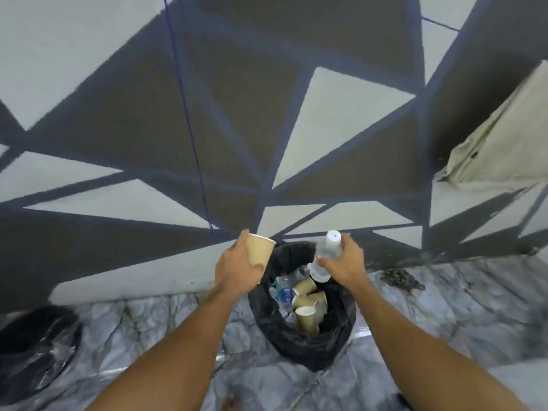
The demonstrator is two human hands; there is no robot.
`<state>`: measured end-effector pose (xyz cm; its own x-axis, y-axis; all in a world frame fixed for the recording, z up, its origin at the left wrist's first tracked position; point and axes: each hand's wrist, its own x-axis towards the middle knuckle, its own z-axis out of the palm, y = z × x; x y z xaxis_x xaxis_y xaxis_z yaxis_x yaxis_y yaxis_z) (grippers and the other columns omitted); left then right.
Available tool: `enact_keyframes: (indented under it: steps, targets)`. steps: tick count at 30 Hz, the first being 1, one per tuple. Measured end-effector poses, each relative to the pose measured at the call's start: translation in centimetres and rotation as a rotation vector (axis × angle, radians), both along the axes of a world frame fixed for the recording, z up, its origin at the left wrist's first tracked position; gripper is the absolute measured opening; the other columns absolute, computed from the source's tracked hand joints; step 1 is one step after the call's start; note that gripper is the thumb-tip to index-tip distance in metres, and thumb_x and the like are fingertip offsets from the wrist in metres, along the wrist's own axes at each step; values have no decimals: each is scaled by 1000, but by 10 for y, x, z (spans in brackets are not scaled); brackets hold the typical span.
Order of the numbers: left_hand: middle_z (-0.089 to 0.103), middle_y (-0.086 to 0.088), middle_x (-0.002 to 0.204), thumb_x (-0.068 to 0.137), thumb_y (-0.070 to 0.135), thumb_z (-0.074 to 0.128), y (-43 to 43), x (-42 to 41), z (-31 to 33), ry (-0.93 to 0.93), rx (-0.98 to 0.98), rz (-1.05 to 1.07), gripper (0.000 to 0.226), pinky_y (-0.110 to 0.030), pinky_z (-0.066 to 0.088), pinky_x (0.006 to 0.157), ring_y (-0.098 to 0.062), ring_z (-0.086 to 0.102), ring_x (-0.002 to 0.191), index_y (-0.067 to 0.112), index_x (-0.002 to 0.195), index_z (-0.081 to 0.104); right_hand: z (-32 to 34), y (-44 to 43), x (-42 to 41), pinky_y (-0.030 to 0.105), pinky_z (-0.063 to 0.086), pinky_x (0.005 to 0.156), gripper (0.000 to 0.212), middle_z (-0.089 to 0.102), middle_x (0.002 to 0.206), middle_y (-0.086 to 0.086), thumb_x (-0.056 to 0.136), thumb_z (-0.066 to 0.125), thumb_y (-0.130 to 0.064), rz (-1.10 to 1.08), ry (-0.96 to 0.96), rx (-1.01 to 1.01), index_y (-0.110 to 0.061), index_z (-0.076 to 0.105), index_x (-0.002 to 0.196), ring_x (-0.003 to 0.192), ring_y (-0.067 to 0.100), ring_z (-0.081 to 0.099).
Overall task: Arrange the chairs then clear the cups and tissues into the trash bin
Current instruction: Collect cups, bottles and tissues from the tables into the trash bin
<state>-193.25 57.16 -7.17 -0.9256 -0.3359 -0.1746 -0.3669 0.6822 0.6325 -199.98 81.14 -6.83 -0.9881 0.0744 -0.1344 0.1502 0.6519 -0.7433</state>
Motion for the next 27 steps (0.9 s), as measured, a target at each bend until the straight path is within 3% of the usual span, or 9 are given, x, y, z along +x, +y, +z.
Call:
enact_keyframes:
  steps: [7,11,15,20,27]
  targets:
    - [60,-10,131,76,30,73,41,-43,-28,-82,-38,-204,93,-42,50,94,-35,58,114,34,153,19,-51,38,-7,37,51,85,61,64,107,4,64,88,-14,-181,-136,-26,-10,58,117,101,25,61]
    - [58,-8,134,77,30,74,55,-64,-44,-107,-60,-239,94,-42,49,96,-34,57,117,33,154,19,-78,53,-25,44,50,95,69,64,115,9,64,90,-14,-226,-211,-41,-10,55,123,109,30,59]
    - [59,-9,134,76,31,75,64,-85,-59,-149,-85,-213,95,-44,50,96,-35,58,116,34,153,19,-98,67,-50,41,45,100,74,61,125,9,68,88,-21,-180,-311,56,-12,51,131,118,31,55]
    - [59,-10,134,76,31,76,80,-113,-73,-194,-120,-193,95,-43,50,95,-36,59,115,34,153,21,-113,92,-88,41,40,106,107,44,149,17,75,82,-35,-136,-471,82,-8,15,154,135,36,43]
    - [60,-9,131,74,33,74,120,-146,-91,-245,-63,-200,96,-41,50,95,-35,58,114,40,152,18,-123,124,-123,37,47,98,62,60,132,16,81,78,-20,-109,-540,75,-5,51,135,121,33,56]
